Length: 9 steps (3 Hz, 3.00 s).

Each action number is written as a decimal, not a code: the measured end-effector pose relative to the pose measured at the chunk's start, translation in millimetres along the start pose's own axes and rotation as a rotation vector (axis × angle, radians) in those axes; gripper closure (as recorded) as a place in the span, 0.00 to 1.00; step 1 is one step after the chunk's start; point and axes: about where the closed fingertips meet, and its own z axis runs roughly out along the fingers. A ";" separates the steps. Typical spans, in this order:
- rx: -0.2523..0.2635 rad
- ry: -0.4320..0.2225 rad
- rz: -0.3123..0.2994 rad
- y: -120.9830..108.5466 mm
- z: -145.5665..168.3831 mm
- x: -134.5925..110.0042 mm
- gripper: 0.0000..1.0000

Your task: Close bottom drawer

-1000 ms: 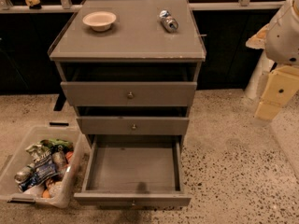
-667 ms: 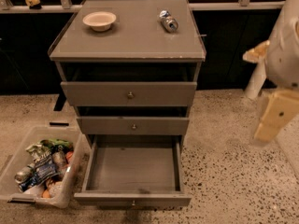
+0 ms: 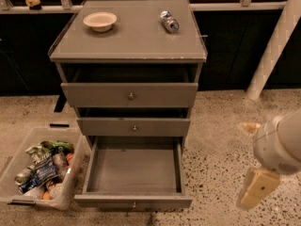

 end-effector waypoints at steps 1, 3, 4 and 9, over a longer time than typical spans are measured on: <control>-0.103 0.070 0.100 39.9 96.1 57.9 0.00; -0.405 0.216 0.188 156.1 275.4 148.6 0.00; -0.459 0.207 0.197 172.5 292.6 151.6 0.00; -0.712 0.139 -0.188 148.8 348.0 130.9 0.00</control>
Offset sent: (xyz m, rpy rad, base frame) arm -0.1702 -0.0242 -0.4208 -0.1213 0.6634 -0.1035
